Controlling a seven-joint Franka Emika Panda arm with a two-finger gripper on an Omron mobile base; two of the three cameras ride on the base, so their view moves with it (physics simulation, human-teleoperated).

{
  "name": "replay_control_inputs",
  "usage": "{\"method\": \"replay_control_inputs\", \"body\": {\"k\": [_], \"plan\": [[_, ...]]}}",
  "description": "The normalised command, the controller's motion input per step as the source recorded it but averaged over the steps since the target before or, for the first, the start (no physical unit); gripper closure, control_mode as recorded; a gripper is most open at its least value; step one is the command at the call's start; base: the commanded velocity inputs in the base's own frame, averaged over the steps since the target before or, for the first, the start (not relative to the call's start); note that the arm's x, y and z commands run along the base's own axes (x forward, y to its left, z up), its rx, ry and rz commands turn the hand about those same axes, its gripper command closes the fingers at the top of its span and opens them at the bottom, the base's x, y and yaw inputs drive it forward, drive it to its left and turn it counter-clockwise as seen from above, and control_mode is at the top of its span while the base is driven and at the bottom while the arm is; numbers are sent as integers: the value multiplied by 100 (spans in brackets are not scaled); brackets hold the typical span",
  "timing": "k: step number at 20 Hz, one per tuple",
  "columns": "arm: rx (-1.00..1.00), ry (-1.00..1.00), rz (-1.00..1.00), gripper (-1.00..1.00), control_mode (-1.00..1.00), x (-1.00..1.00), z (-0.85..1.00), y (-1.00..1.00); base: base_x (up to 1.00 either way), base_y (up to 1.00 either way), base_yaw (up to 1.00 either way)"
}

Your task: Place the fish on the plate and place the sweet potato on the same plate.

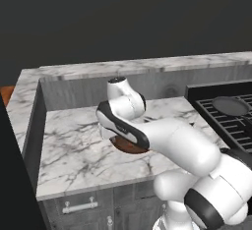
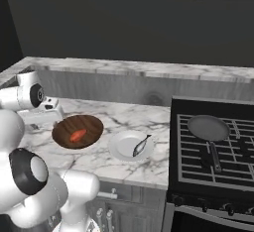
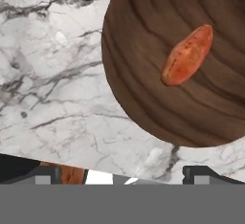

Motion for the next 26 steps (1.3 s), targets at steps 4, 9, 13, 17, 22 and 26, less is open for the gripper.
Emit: {"method": "replay_control_inputs", "body": {"k": [4,9,13,17,22,26], "plan": [[13,0,3,-100,-100,-2,4,-71,0,0,0],[7,0,-4,-100,-100,1,0,-52,0,0,0],[0,-2,-8,-100,-100,22,0,-29,0,0,0],[0,0,-3,-100,-100,34,0,-21,0,0,0],[2,-1,-2,-100,-100,32,0,-16,0,0,0],[0,-3,-8,-100,-100,29,-11,4,0,0,0]]}}
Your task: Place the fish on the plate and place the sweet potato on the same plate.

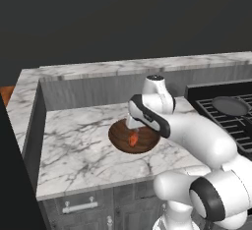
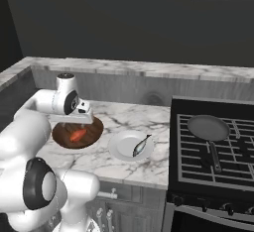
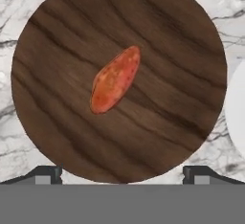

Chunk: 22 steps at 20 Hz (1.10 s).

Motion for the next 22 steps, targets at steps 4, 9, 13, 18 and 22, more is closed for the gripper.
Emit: {"method": "replay_control_inputs", "body": {"k": [4,9,13,18,22], "plan": [[1,-4,-7,-100,-100,23,-17,16,0,0,0],[1,-1,-10,-100,-100,17,-20,10,0,0,0],[0,0,-5,-100,-100,6,-21,0,0,0,0],[1,0,-3,-100,-100,15,-21,0,0,0,0],[0,0,0,-100,-100,22,-24,9,0,0,0]]}}
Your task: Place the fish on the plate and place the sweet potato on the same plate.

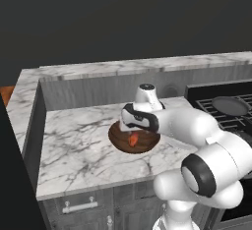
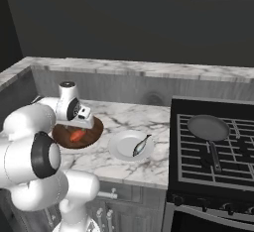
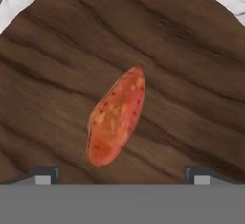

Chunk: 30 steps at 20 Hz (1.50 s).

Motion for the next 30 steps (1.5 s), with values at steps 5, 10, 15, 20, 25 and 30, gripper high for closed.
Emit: {"method": "replay_control_inputs", "body": {"k": [5,10,15,20,25,30], "plan": [[0,0,0,-100,-100,25,-19,5,0,0,0],[2,0,0,-100,-100,17,-16,2,0,0,0],[2,0,-5,-100,-100,1,-13,7,0,0,0],[0,0,-8,-100,-100,0,-20,7,0,0,0],[0,0,-9,-100,-100,-1,-19,0,0,0,0],[0,0,-8,-100,-100,0,-24,0,0,0,0]]}}
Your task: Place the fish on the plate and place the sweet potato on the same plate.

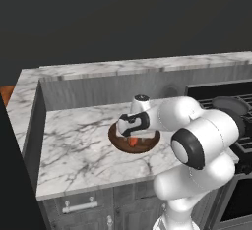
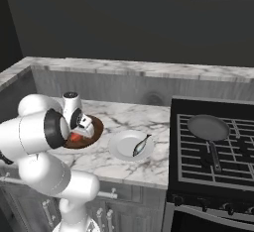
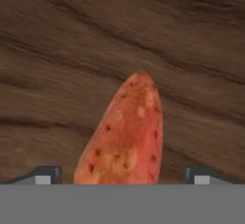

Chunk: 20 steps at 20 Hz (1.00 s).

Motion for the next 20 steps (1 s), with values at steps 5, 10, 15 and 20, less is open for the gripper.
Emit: {"method": "replay_control_inputs", "body": {"k": [5,10,15,20], "plan": [[1,0,-7,-100,-100,0,-19,1,0,0,0],[2,0,-5,100,-100,0,-9,0,0,0,0],[0,0,0,100,-100,-1,2,-2,0,0,0],[2,0,1,100,-100,-12,21,-17,0,0,0]]}}
